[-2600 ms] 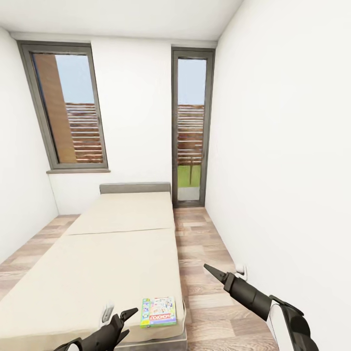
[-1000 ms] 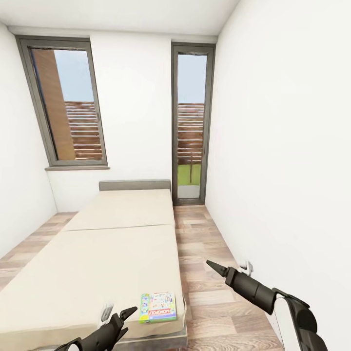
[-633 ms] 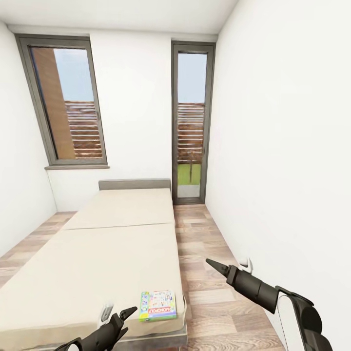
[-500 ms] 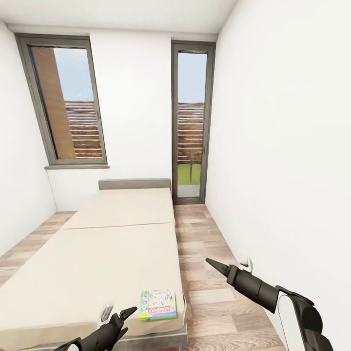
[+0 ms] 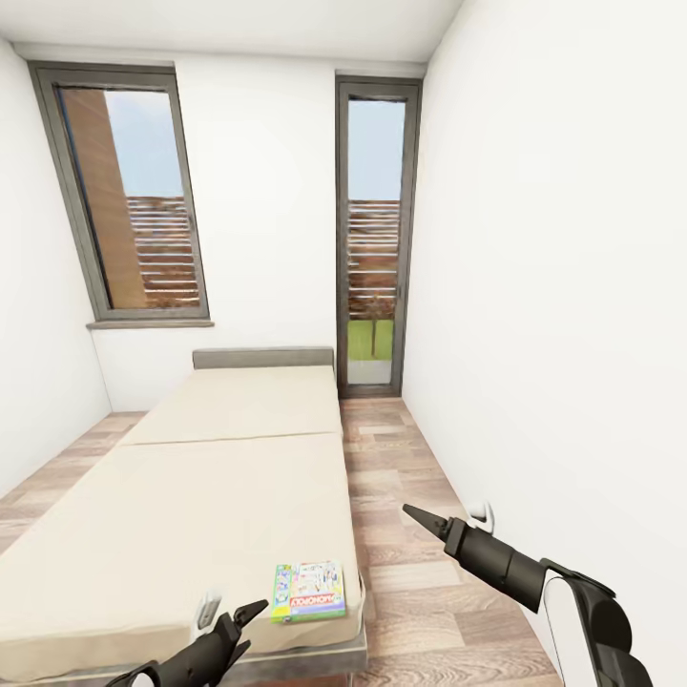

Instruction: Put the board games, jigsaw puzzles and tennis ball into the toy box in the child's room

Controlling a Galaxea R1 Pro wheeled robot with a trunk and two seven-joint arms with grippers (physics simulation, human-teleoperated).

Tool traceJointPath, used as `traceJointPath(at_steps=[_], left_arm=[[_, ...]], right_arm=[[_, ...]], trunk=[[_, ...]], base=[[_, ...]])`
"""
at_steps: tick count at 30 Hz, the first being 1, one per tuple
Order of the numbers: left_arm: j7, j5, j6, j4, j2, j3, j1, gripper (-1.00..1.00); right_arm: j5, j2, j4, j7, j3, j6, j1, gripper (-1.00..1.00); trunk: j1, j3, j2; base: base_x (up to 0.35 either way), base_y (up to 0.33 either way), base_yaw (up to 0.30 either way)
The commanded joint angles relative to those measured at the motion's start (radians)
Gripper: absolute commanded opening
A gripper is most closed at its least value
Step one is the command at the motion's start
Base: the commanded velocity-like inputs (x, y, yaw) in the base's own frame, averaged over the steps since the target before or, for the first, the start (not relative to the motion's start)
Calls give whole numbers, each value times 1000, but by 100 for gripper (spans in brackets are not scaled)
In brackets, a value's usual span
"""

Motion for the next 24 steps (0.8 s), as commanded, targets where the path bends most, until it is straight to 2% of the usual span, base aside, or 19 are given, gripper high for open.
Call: traceJointPath(at_steps=[1,10,17,24], left_arm=[[-4,4,8,0,1,3,-1,100],[-39,14,24,-1,9,4,-8,100],[-35,25,15,0,4,2,-10,100],[-35,18,13,1,0,-4,-10,100]], right_arm=[[4,1,0,6,-2,4,-1,100],[3,-1,-1,8,-4,6,-1,100],[3,-2,0,30,-7,4,0,100],[3,-3,0,36,-11,3,0,100]], trunk=[[4,-4,-8],[38,-33,-71],[65,-55,-120],[92,-77,-169]], base=[[0,0,0],[0,0,0],[0,0,0],[0,0,0]])
